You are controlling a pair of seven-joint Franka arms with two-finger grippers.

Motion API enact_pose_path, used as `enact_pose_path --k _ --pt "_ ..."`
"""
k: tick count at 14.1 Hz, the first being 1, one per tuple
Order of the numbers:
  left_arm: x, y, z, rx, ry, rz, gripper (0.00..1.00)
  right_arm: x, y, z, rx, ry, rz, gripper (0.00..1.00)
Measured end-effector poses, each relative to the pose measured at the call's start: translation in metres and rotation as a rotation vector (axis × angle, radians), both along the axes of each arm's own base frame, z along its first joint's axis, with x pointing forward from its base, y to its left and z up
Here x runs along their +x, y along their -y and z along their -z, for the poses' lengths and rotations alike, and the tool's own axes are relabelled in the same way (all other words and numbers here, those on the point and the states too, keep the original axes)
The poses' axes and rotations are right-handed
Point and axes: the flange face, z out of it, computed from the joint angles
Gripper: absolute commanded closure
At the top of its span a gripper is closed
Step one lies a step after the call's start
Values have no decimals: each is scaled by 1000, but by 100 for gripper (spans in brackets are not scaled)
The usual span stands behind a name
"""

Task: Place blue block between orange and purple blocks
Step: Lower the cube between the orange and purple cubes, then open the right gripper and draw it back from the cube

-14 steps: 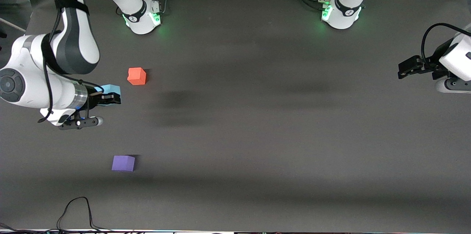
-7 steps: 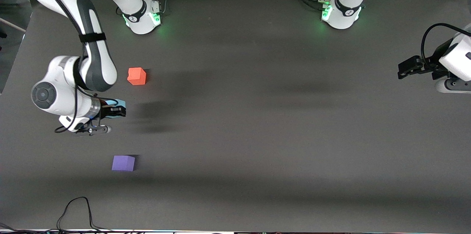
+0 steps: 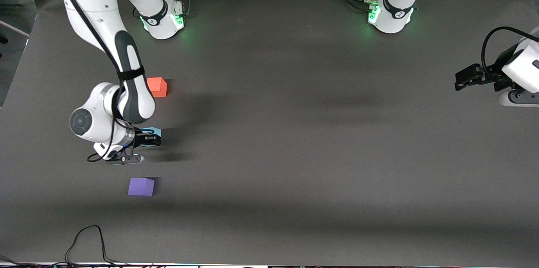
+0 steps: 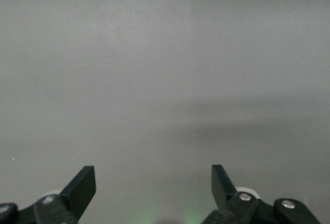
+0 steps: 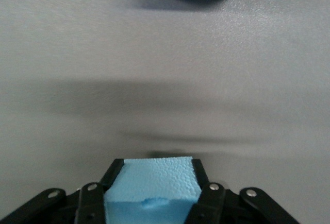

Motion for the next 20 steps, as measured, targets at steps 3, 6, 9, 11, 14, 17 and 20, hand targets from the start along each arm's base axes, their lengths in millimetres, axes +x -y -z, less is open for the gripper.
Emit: enact_pose_path --k 3,6,9,11,14,17,20 --pt "0 0 0 0 0 0 0 -1 3 11 -4 1 -12 10" --pt "0 0 0 0 0 0 0 -1 4 12 -4 2 -9 0" --pt "0 0 0 0 0 0 0 1 3 11 -1 7 -8 0" --pt "0 0 0 0 0 0 0 4 3 5 4 13 -7 0" --pt "0 0 0 0 0 0 0 8 1 -21 52 0 -9 0" --pt "0 1 0 0 1 1 0 10 5 -78 132 -5 -21 0" --pt "0 1 0 0 1 1 0 4 13 -147 158 9 -82 0"
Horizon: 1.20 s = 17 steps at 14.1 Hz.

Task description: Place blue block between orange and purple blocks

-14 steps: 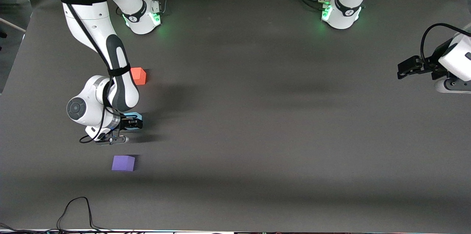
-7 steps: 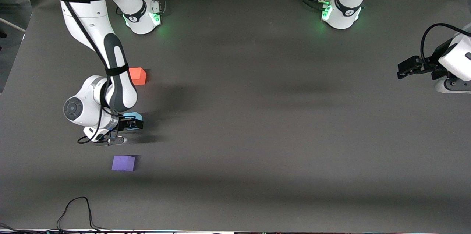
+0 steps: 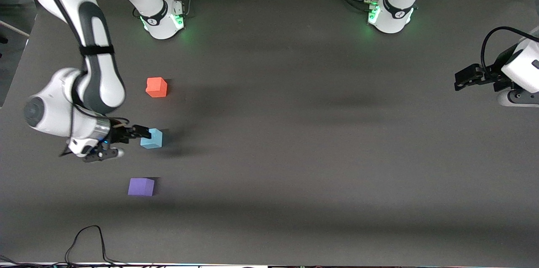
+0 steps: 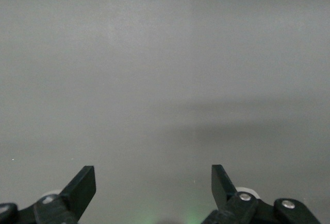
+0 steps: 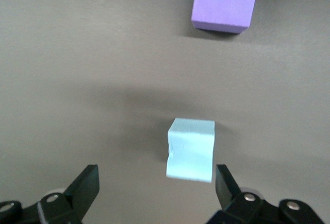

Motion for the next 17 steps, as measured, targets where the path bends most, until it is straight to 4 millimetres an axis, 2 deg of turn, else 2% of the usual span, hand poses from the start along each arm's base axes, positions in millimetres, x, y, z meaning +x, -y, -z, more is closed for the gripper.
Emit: enact_pose_path --k 4,7,10,13,17 --pt "0 0 0 0 0 0 0 -6 9 -93 19 -10 -60 0" --pt "0 0 0 0 1 1 0 0 1 -161 14 -1 -77 0" --pt "0 0 0 0 1 1 0 0 -8 -214 -23 -3 -86 0" --pt "0 0 0 0 1 1 0 -3 -14 -243 -28 4 -89 0" --pt "0 0 0 0 1 1 0 -3 -26 -249 -45 3 -56 0"
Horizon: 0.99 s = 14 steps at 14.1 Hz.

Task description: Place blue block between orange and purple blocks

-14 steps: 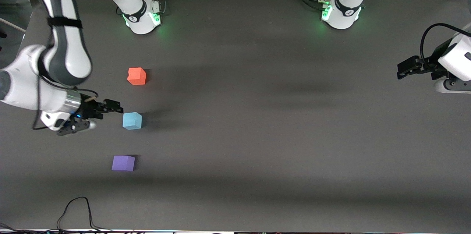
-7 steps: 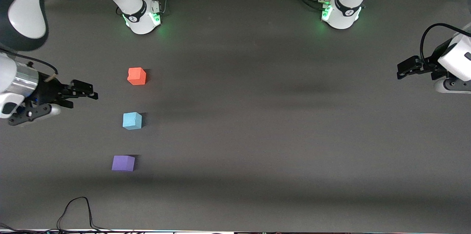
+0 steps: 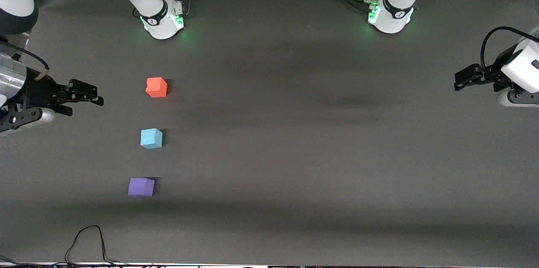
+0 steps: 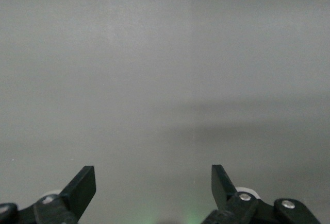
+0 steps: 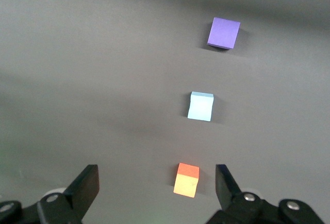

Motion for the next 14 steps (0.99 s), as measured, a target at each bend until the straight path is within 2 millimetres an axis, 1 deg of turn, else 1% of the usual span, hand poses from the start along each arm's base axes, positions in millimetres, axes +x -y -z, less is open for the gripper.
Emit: enact_pose_path --k 4,6,10,11,14 --pt "0 0 0 0 0 0 0 -8 -24 -4 -45 -19 18 0" --pt "0 0 0 0 0 0 0 -16 -24 -11 -41 -19 25 0" --pt "0 0 0 0 1 0 0 -38 -8 -25 -39 -16 39 0" --pt "0 0 0 0 2 0 0 -44 2 -26 -39 -18 53 0" --pt "0 0 0 0 3 0 0 -45 21 -20 -79 -15 80 0"
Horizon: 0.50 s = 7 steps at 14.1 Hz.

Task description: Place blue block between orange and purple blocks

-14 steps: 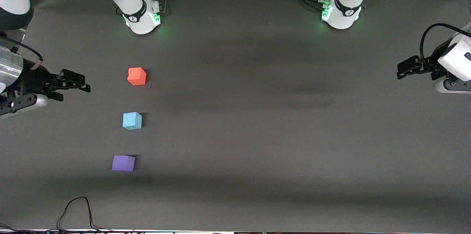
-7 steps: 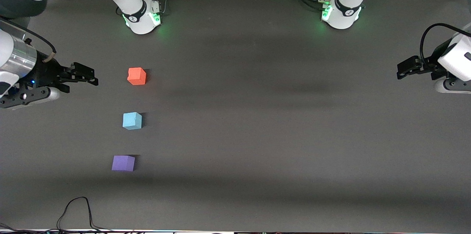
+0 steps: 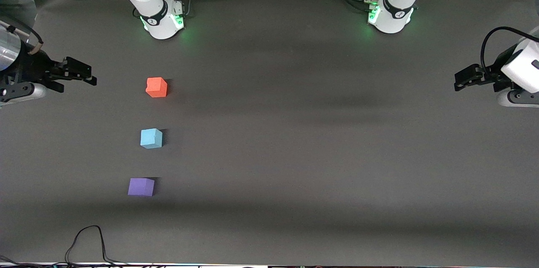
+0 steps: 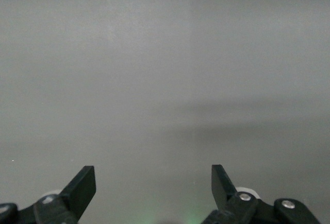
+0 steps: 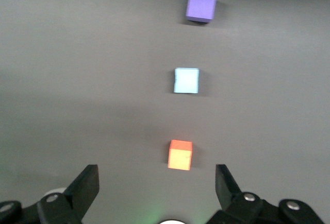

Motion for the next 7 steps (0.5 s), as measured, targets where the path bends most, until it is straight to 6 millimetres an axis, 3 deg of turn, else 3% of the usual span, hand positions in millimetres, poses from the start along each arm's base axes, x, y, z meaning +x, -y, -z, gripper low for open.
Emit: enact_pose_path --k 7 --pt "0 0 0 0 0 0 0 2 -10 12 -24 5 -22 0"
